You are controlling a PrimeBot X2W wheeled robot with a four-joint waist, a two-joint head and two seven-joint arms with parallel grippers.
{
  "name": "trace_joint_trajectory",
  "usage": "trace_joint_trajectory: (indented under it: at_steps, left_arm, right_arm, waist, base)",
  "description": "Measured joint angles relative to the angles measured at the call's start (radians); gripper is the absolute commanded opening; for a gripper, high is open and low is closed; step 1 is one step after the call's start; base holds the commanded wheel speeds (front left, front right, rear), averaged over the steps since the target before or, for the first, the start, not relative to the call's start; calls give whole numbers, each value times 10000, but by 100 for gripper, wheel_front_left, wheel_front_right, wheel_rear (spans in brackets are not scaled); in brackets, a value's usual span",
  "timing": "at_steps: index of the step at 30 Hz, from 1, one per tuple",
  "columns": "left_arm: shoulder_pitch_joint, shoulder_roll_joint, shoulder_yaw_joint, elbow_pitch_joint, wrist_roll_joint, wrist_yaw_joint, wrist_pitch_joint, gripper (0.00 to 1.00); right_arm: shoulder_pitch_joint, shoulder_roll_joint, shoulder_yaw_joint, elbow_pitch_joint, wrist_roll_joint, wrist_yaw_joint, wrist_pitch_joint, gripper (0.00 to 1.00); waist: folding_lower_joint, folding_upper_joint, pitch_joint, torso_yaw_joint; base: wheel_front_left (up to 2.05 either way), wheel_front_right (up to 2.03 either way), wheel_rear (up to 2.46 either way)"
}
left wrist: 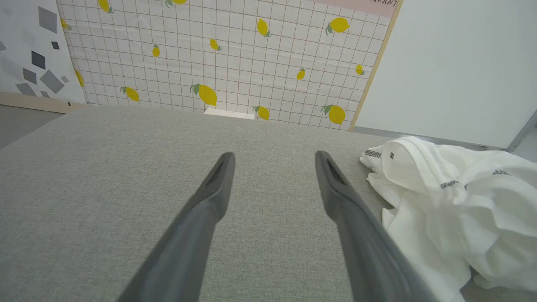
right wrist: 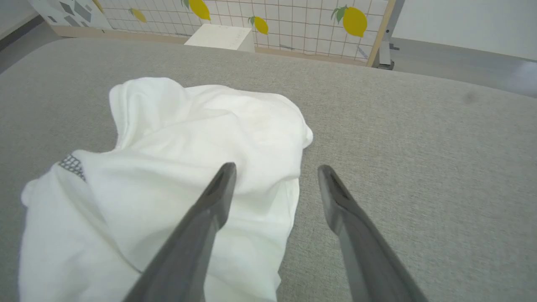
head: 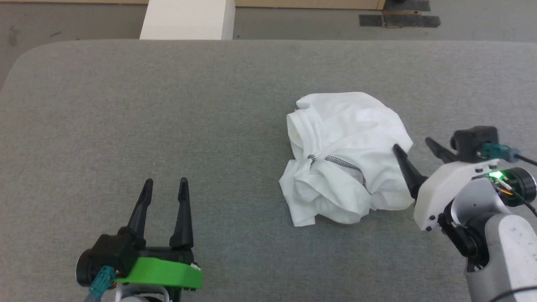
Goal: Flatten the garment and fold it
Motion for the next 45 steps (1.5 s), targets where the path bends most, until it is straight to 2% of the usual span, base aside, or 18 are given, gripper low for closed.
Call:
trace_joint_trajectory:
  at_steps: [3, 5, 11, 12, 13, 14, 20, 25, 29, 32, 34, 37, 38, 43, 44, 45]
  left_arm:
    - [-188, -207, 48, 174, 105, -253, 0, 100]
    - [-275, -301, 84, 267, 157, -366, 0, 100]
    - [-453, -489, 174, 560, 410, -686, 2, 100]
    - [-481, -512, 176, 591, 460, -721, 2, 100]
    - [-506, -537, 176, 617, 489, -754, 0, 100]
    - [-530, -546, 180, 642, 491, -771, 0, 100]
    - [-581, -591, 222, 865, 491, -780, 2, 100]
    - [-526, -616, 268, 903, 485, -779, 2, 100]
    - [-391, -621, 234, 907, 422, -759, 0, 100]
    - [-302, -623, 203, 899, 408, -717, 2, 100]
    - [-249, -623, 169, 890, 378, -675, 0, 100]
    - [-204, -625, 71, 886, 286, -665, 0, 100]
    - [-206, -625, 35, 886, 190, -663, 0, 100]
    - [-269, -631, -119, 938, 127, -673, 0, 100]
    - [-296, -629, -148, 947, 117, -677, 0, 100]
    - [-338, -629, -182, 961, 102, -677, 0, 100]
  right_arm:
    - [-314, -280, 293, 274, 140, -2, 1080, 100]
    - [-475, -483, 573, 454, 163, 0, 1478, 100]
    - [-783, -500, 763, 1582, 405, 0, 2353, 100]
    - [-823, -525, 782, 1749, 405, 0, 2382, 87]
    - [-892, -527, 740, 1902, 405, 0, 2372, 26]
    - [-962, -541, 734, 1983, 403, 0, 2313, 0]
    - [-1257, -690, 290, 2303, 265, 4, 1323, 0]
    - [-2030, -1348, 33, 2054, -111, 2, 734, 0]
    - [-2923, -2073, 669, 1622, -207, 2, 616, 0]
    - [-3477, -2255, 1540, 1317, -186, 2, 602, 0]
    - [-3692, -2127, 2414, 1235, -65, 0, 604, 0]
    - [-3703, -1532, 3751, 1375, 318, 0, 535, 0]
    - [-3678, -1064, 4615, 1624, 610, 2, 414, 0]
    - [-3263, -104, 6381, 2832, 1379, 2, 295, 0]
    - [-3172, -27, 6556, 3051, 1453, 2, 290, 29]
    - [-3122, 2, 6752, 3287, 1501, 2, 215, 68]
  waist:
    - [0, 0, 169, 224]
    - [0, 0, 276, 381]
    - [0, 0, 604, 823]
    - [0, 0, 651, 899]
    - [0, 0, 694, 969]
    - [0, 0, 726, 1018]
    - [0, 0, 662, 1227]
    - [0, 0, 221, 1225]
    - [0, 0, -223, 1216]
    - [0, 0, -490, 1219]
    - [0, 0, -617, 1217]
    - [0, 0, -649, 1227]
    - [0, 0, -586, 1229]
    - [0, 0, -370, 1316]
    - [0, 0, -334, 1346]
    - [0, 0, -290, 1384]
  base:
    - [0, 0, 0]
    - [0, 0, 0]
    - [0, 0, 0]
    - [0, 0, 0]
    - [0, 0, 0]
    - [0, 0, 0]
    - [0, 0, 0]
    - [0, 0, 0]
    - [0, 0, 0]
    - [0, 0, 0]
    - [0, 0, 0]
    - [0, 0, 0]
    - [0, 0, 0]
    - [0, 0, 0]
    - [0, 0, 0]
    - [0, 0, 0]
